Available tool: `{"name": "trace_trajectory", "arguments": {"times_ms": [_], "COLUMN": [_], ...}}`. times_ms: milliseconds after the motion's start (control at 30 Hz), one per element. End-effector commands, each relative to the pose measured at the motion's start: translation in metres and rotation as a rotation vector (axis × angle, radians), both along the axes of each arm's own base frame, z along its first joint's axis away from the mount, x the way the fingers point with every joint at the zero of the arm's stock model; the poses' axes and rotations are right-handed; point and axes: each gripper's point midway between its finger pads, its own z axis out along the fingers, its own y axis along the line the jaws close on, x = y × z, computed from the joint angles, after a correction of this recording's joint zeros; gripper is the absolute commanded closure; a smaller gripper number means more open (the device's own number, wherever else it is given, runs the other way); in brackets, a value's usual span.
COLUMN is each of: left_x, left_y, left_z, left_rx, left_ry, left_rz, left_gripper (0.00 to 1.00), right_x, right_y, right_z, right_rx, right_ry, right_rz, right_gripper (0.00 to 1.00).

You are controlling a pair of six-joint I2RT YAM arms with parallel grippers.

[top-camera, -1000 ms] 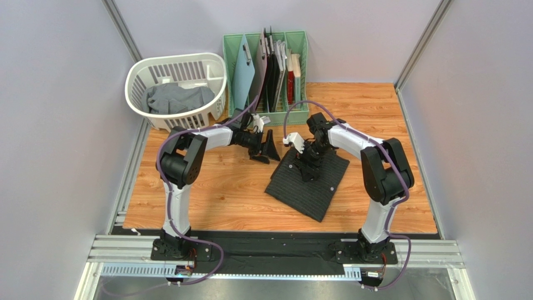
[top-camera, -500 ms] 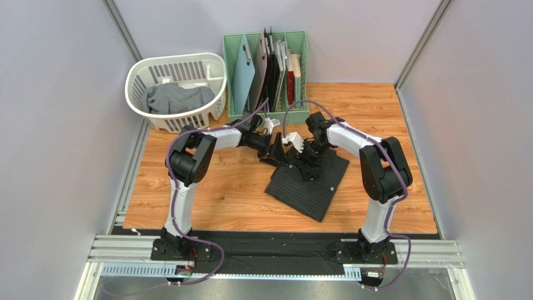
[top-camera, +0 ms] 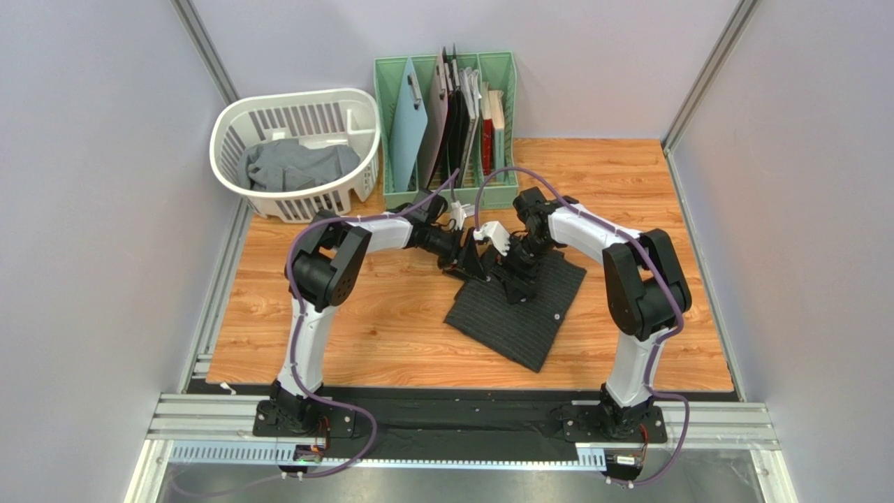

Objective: Fold and stack the long sleeve shirts
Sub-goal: Fold the shirt

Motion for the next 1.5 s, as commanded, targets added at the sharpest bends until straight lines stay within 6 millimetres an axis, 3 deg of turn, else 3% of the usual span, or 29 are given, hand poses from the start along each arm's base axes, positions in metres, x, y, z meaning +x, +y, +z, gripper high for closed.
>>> {"name": "trace_trajectory", "arguments": {"times_ms": [0, 167, 233, 267, 300, 367, 400, 467, 500, 533, 600, 633, 733, 800, 833, 900, 933, 1033, 1100, 1167, 1200, 1267, 1300, 1333, 1367, 1400, 1433, 1467], "left_x": [-0.008, -0.005, -0.004, -0.007, -0.006, -0.013, -0.014, -0.019, -0.018, -0.023, -0.020, -0.025, -0.015, -0.023, -0.014, -0.018, -0.009, -0.020, -0.029, -0.038, -0.043, -0.055, -0.065, -0.064, -0.062, -0.066, -0.066, -0.071], "left_y": [-0.007, -0.005, -0.003, 0.003, 0.007, 0.025, 0.030, 0.048, 0.054, 0.067, 0.079, 0.097, 0.126, 0.148, 0.158, 0.176, 0.183, 0.184, 0.173, 0.157, 0.135, 0.116, 0.090, 0.078, 0.059, 0.035, 0.022, 0.007], "left_z": [-0.018, -0.024, -0.012, -0.011, 0.006, 0.011, 0.026, 0.034, 0.048, 0.047, 0.065, 0.063, 0.099, 0.125, 0.146, 0.174, 0.196, 0.221, 0.213, 0.192, 0.181, 0.136, 0.119, 0.106, 0.077, 0.075, 0.047, 0.041], "left_rx": [0.052, 0.072, 0.054, 0.059, 0.048, 0.081, 0.079, 0.128, 0.134, 0.196, 0.238, 0.345, 0.485, 0.561, 0.604, 0.670, 0.722, 0.777, 0.819, 0.825, 0.802, 0.836, 0.819, 0.839, 0.854, 0.826, 0.860, 0.868], "left_ry": [-0.010, 0.012, -0.014, -0.016, -0.054, -0.065, -0.100, -0.132, -0.174, -0.163, -0.260, -0.257, -0.394, -0.446, -0.541, -0.630, -0.721, -0.752, -0.747, -0.714, -0.719, -0.635, -0.635, -0.645, -0.609, -0.612, -0.582, -0.598], "left_rz": [-0.003, 0.054, 0.063, 0.066, 0.070, 0.064, 0.060, 0.033, 0.032, 0.037, 0.004, 0.003, -0.021, -0.048, -0.051, -0.044, -0.035, -0.092, -0.170, -0.219, -0.229, -0.272, -0.292, -0.304, -0.316, -0.317, -0.353, -0.378], "left_gripper": [0.44, 0.66, 0.75, 0.92, 0.99, 1.00, 1.00, 1.00, 1.00, 1.00, 1.00, 1.00, 1.00, 1.00, 1.00, 1.00, 1.00, 1.00, 1.00, 1.00, 1.00, 1.00, 1.00, 1.00, 1.00, 1.00, 1.00, 1.00], "right_x": [0.000, -0.008, -0.010, -0.010, -0.009, -0.009, -0.012, -0.012, -0.013, -0.014, -0.016, -0.017, -0.016, -0.017, -0.017, -0.019, -0.019, -0.023, -0.026, -0.026, -0.026, -0.026, -0.026, -0.024, -0.028, -0.029, -0.031, -0.033], "right_y": [0.004, 0.010, 0.012, 0.011, 0.013, 0.013, 0.015, 0.016, 0.016, 0.016, 0.009, 0.006, -0.011, -0.025, -0.029, -0.039, -0.045, -0.053, -0.055, -0.061, -0.063, -0.070, -0.073, -0.083, -0.085, -0.086, -0.093, -0.093], "right_z": [-0.007, -0.006, -0.003, 0.000, 0.008, 0.021, 0.028, 0.055, 0.065, 0.080, 0.091, 0.101, 0.109, 0.108, 0.109, 0.109, 0.108, 0.108, 0.107, 0.107, 0.106, 0.105, 0.105, 0.105, 0.105, 0.106, 0.106, 0.107], "right_rx": [0.016, 0.035, 0.044, 0.047, 0.058, 0.079, 0.096, 0.144, 0.168, 0.198, 0.219, 0.232, 0.235, 0.237, 0.244, 0.254, 0.254, 0.267, 0.282, 0.293, 0.299, 0.310, 0.313, 0.318, 0.322, 0.331, 0.333, 0.345], "right_ry": [0.017, 0.010, 0.002, -0.002, -0.014, -0.033, -0.034, -0.069, -0.075, -0.093, -0.097, -0.116, -0.136, -0.121, -0.119, -0.096, -0.093, -0.075, -0.052, -0.032, -0.013, 0.018, 0.037, 0.047, 0.079, 0.097, 0.118, 0.137], "right_rz": [-0.010, -0.013, -0.030, -0.038, -0.055, -0.077, -0.085, -0.138, -0.159, -0.196, -0.244, -0.269, -0.344, -0.396, -0.415, -0.459, -0.478, -0.516, -0.540, -0.577, -0.595, -0.644, -0.660, -0.702, -0.723, -0.735, -0.766, -0.773], "right_gripper": [0.26, 0.25, 0.25, 0.26, 0.25, 0.25, 0.25, 0.23, 0.22, 0.20, 0.19, 0.18, 0.18, 0.17, 0.17, 0.17, 0.17, 0.17, 0.17, 0.17, 0.17, 0.17, 0.17, 0.17, 0.17, 0.18, 0.18, 0.18]}}
